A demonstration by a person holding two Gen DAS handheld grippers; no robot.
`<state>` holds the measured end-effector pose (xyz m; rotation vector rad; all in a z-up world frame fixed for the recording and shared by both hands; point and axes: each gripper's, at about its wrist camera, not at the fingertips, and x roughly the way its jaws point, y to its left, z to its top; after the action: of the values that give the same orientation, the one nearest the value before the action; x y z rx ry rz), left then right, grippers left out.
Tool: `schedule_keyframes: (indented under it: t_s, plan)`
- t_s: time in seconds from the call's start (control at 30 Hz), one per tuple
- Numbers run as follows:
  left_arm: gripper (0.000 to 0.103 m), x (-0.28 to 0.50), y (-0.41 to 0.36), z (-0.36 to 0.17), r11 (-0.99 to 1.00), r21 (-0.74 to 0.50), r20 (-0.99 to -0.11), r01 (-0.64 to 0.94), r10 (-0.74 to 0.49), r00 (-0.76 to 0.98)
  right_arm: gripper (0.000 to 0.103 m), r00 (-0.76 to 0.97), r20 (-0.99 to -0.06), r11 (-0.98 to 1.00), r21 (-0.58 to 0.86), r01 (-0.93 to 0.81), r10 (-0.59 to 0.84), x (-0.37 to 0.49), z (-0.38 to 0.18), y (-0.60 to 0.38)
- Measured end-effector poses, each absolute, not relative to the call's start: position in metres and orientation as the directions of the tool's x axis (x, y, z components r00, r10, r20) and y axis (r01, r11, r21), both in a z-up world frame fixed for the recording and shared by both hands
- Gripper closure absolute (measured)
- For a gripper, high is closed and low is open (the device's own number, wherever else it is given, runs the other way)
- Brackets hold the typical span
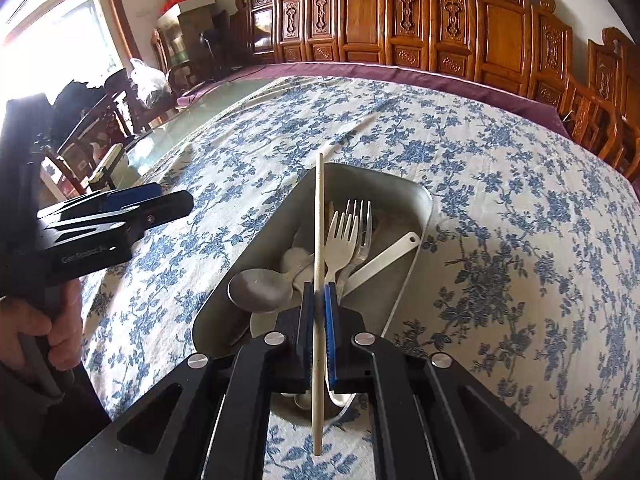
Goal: Organize utensils
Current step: 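Drop the chopstick into the tray with right tool while left tool releases the fork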
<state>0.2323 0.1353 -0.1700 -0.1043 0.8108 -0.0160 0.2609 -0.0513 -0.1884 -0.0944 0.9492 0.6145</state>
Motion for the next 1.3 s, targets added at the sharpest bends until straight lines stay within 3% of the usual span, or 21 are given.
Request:
schedule_keyframes:
  t_s: [0.23,0.73,1.1,1.2,1.3]
  plan:
    - [0.023,0.233,0.141,-0.171,0.994,-0.106,-0.719,-0.041,-0.049,0.693,0.097,0.414,-0.799,0.850,0.216,-0.480,0.437,0.279,-0.208,-0.035]
    - [0.021,0.235,0.141,-0.173,0.995,-0.095,-0.723,-0.041,-0.041,0.689,0.095,0.387,-0.805,0.861,0.275,-0.428,0.449,0.292,-0.226,-0.028]
    - [0.021,0.232,0.135,-0.171,0.997,-0.073,-0.725,-0.039,-0.026,0.688,0.095,0.462,-0.759,0.840,0.201,-0.504,0.459,0.272,-0.202,-0.038]
    - [0.017,0.227,0.129,-0.167,0.998,-0.056,-0.718,-0.036,-0.016,0.696,0.095,0.497,-0.741,0.842,0.170,-0.512,0.452,0.260,-0.190,-0.050]
    - [0.013,0.219,0.116,-0.161,0.999,-0.024,-0.708,-0.021,-0.002,0.706,0.086,0.529,-0.722,0.848,0.153,-0.507,0.446,0.249,-0.178,-0.066]
